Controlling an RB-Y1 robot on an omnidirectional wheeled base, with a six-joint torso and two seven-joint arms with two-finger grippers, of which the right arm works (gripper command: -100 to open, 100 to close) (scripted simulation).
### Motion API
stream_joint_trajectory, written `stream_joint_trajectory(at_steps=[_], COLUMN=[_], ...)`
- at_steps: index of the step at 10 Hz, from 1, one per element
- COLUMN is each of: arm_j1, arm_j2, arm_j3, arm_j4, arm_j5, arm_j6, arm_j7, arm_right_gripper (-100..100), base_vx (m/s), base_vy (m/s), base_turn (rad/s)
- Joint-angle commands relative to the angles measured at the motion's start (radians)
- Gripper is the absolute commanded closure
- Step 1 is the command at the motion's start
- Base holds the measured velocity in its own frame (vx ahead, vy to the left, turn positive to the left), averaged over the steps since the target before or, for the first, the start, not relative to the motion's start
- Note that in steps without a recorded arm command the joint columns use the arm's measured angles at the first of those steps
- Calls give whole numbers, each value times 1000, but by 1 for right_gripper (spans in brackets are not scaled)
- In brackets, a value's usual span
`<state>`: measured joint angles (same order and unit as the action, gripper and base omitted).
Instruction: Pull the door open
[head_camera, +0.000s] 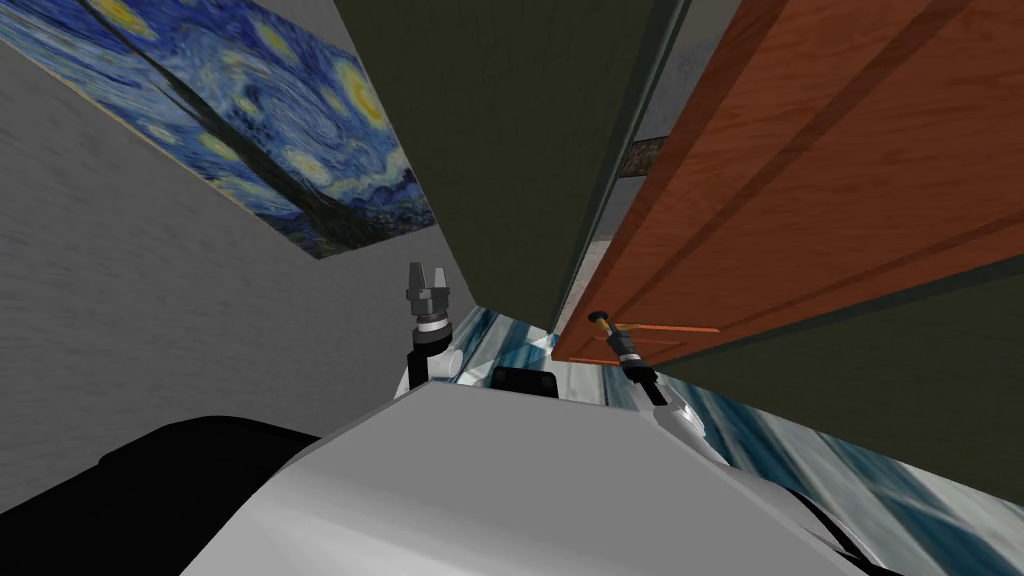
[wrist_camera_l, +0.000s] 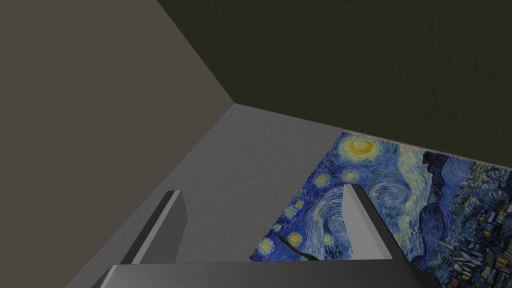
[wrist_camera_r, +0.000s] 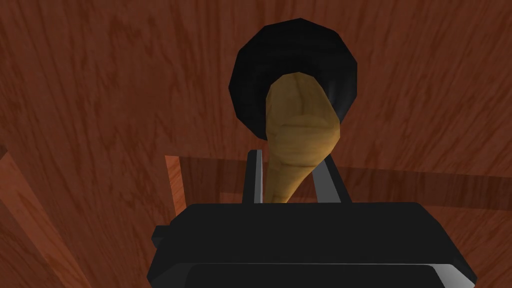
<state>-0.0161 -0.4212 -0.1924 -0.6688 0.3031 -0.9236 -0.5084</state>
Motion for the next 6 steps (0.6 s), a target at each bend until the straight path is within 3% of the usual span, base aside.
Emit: stream_joint_trajectory(at_steps=[1, 2, 3, 4, 6], arm_j1=[13, 22, 15, 34, 47], arm_j2=[-17, -24, -16, -28, -39], arm_j3=[0, 2, 3, 1, -2], arm_j4=[2, 1, 9, 17, 22], arm_j5=[13, 21, 16, 26, 33], arm_j6=[-33, -48, -39, -77, -104], arm_j7=[-20, -31, -23, -38, -49], arm_right_gripper=[100, 100, 100, 100, 100], base_vx=[-131, -148, -69, -161, -217], base_vy=[-59, -75, -30, -62, -117], base_turn=[85, 90, 23, 192, 179])
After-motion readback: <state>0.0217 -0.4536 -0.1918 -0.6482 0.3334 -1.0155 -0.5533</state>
